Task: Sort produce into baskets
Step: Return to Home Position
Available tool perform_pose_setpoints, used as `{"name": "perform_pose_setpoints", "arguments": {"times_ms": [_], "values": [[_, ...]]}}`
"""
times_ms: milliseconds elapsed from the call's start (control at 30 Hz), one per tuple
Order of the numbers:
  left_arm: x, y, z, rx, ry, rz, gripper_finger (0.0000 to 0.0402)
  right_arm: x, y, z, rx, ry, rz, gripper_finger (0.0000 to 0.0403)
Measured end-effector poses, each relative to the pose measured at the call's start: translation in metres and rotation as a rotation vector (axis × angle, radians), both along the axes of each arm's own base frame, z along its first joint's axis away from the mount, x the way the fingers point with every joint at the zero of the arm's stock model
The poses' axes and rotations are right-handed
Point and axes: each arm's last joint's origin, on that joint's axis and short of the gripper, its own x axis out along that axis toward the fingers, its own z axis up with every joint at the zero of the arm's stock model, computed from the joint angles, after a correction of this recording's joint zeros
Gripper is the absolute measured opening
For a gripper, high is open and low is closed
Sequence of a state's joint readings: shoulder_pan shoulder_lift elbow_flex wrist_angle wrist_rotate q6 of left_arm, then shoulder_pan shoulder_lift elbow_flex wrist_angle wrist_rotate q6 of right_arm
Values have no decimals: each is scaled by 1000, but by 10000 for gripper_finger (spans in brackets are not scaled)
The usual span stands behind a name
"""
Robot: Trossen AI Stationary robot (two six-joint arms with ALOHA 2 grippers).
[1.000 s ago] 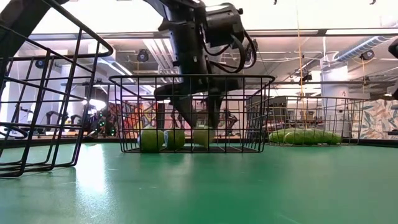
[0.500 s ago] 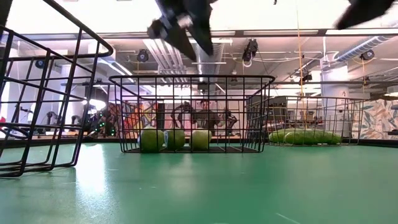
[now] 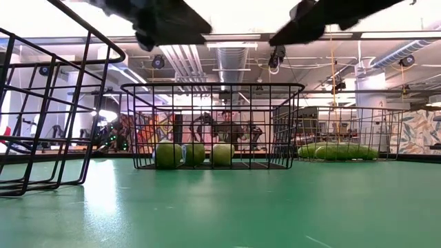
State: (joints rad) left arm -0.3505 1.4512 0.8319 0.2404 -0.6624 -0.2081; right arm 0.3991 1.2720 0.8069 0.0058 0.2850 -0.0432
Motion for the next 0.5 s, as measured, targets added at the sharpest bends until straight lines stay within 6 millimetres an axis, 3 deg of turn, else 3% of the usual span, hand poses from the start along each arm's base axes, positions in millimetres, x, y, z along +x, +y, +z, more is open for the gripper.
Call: {"name": "perform_pose_setpoints", "arguments": {"times_ms": [133, 267, 367, 500], "values": [[-29, 8, -2, 73, -95, -40, 166, -1, -13, 21, -45, -67, 19, 376], [-62, 20, 0, 75, -134, -43, 166, -25, -30, 47, -27, -184, -6, 376], [-86, 29, 5, 57, -192, -39, 166, -47, -44, 45, -8, -235, -39, 376], [-116, 44, 6, 73, -234, 60, 166, -70, -69, 27, 61, -339, -101, 376]]}}
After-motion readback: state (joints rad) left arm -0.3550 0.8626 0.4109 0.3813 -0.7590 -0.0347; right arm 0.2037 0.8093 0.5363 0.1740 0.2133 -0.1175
